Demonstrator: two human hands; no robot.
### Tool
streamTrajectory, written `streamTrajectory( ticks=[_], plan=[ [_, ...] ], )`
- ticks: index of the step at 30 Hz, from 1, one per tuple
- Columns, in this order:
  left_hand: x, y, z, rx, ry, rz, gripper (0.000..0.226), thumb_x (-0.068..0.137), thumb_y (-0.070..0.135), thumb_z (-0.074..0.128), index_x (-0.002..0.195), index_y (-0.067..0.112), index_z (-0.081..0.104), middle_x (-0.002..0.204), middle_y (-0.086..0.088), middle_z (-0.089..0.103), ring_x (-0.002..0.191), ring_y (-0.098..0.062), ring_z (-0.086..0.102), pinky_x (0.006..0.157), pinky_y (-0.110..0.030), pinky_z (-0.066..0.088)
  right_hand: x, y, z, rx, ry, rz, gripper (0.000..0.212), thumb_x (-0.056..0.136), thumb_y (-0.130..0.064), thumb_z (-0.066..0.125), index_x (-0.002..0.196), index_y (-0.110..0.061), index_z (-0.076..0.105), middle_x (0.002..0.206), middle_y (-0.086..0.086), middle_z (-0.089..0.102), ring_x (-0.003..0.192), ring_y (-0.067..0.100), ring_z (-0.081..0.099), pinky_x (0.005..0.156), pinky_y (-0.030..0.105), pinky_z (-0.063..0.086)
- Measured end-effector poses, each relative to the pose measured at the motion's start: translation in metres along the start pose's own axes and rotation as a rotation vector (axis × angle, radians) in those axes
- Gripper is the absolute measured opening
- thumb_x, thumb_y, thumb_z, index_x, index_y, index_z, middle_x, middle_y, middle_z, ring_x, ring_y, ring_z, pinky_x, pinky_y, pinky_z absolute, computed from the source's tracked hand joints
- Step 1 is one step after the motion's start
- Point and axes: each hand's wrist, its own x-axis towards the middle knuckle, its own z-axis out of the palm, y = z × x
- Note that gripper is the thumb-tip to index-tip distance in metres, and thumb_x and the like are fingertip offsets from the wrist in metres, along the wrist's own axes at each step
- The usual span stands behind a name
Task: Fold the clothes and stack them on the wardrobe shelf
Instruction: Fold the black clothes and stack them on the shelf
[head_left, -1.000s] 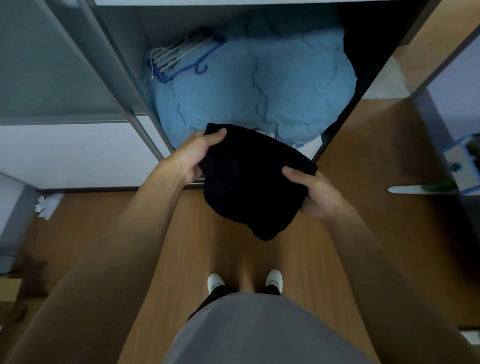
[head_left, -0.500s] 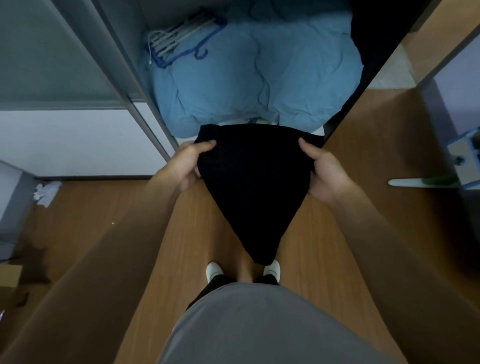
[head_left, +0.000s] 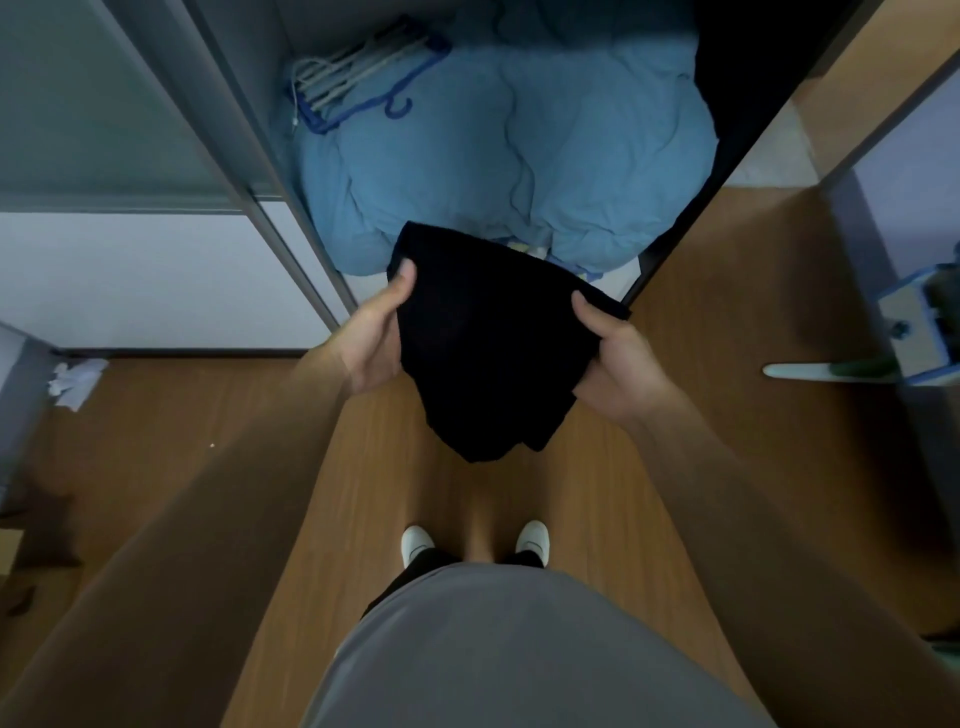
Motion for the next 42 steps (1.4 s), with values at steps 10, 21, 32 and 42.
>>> streamTrajectory(
  ticks=[10, 21, 32, 42],
  plan=[
    [0.001, 0.014, 0.037, -0.048, 0.206, 0.142, 0.035, 0.098, 0.032, 0.061, 0.125, 0.009, 0.064, 0.115, -0.006, 0.074, 0.106, -0.018, 0.071, 0.084, -0.028, 0.058, 0.0, -0.019, -0.008, -0.219, -0.01, -0.019, 0.024, 0.09, -0.025, 0.07, 0.111, -0.015, 0.075, 0.114, 0.008, 0.074, 0.1, 0.022, 0.072, 0.076, 0.031, 0.059],
    [-0.003, 0.0, 0.014, 0.176, 0.31, 0.158, 0.023, 0.095, 0.027, 0.066, 0.106, 0.008, 0.071, 0.107, -0.01, 0.075, 0.097, -0.02, 0.073, 0.077, -0.024, 0.058, 0.017, -0.012, -0.015, -0.217, 0.163, 0.02, 0.012, 0.092, -0.014, 0.067, 0.098, -0.01, 0.076, 0.105, 0.011, 0.076, 0.093, 0.025, 0.075, 0.071, 0.036, 0.06],
    [-0.019, -0.006, 0.002, 0.074, 0.11, 0.048, 0.038, 0.085, 0.035, 0.074, 0.121, 0.025, 0.066, 0.119, 0.001, 0.072, 0.111, -0.015, 0.068, 0.082, -0.024, 0.057, 0.021, 0.011, -0.003, -0.4, -0.046, -0.167, 0.022, 0.097, -0.011, 0.061, 0.117, -0.012, 0.068, 0.102, 0.003, 0.077, 0.094, 0.018, 0.073, 0.074, 0.024, 0.057],
    [-0.019, 0.017, -0.027, 0.135, 0.395, -0.02, 0.05, 0.082, 0.032, 0.08, 0.123, 0.009, 0.062, 0.11, -0.011, 0.074, 0.093, -0.025, 0.074, 0.068, -0.03, 0.06, 0.037, 0.028, 0.033, -0.441, 0.119, -0.217, 0.018, 0.101, -0.023, 0.056, 0.11, -0.015, 0.07, 0.102, 0.005, 0.077, 0.095, 0.021, 0.073, 0.081, 0.031, 0.058]
  ],
)
